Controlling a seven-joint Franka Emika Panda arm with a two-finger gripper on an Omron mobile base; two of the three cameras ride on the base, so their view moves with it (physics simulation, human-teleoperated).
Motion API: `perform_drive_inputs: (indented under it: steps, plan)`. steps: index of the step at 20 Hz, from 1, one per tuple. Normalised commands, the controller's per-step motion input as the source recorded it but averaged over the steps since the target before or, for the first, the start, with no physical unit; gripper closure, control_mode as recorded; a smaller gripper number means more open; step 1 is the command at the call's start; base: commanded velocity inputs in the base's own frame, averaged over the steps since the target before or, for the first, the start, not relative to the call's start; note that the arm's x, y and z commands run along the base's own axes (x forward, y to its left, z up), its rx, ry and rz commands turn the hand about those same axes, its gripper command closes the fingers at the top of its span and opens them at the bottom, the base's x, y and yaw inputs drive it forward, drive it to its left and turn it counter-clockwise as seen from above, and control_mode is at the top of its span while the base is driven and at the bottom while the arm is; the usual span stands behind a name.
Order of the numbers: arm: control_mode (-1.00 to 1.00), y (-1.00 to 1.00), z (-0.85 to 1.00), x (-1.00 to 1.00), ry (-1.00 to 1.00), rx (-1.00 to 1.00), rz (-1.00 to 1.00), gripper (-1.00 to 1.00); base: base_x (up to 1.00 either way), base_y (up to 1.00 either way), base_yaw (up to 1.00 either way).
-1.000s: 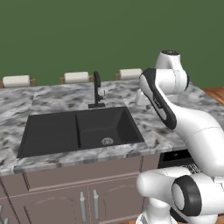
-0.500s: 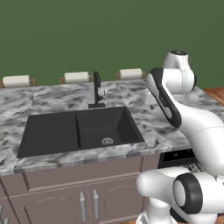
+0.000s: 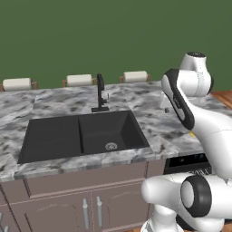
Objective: Pick up the cup and bowl from the counter, place them in the dishwasher, and close the dishwasher door.
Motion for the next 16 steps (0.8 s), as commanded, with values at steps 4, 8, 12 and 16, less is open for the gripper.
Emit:
perform_drive_inputs:
  steps: [4,8,12,16]
  plan:
    - [-1.0,-0.38,-0.02,0.0,0.0,0.0,0.0,-1.0,0.0,0.0,0.0]
    - [-1.0,-0.43,-0.09,0.0,0.0,0.0,0.0,-1.0,0.0,0.0,0.0]
    - [-1.0,-0.46,-0.16,0.01,0.0,0.0,0.0,-1.0,0.0,0.0,0.0]
    - [-1.0,-0.43,-0.21,0.02,0.0,0.0,0.0,-1.0,0.0,0.0,0.0]
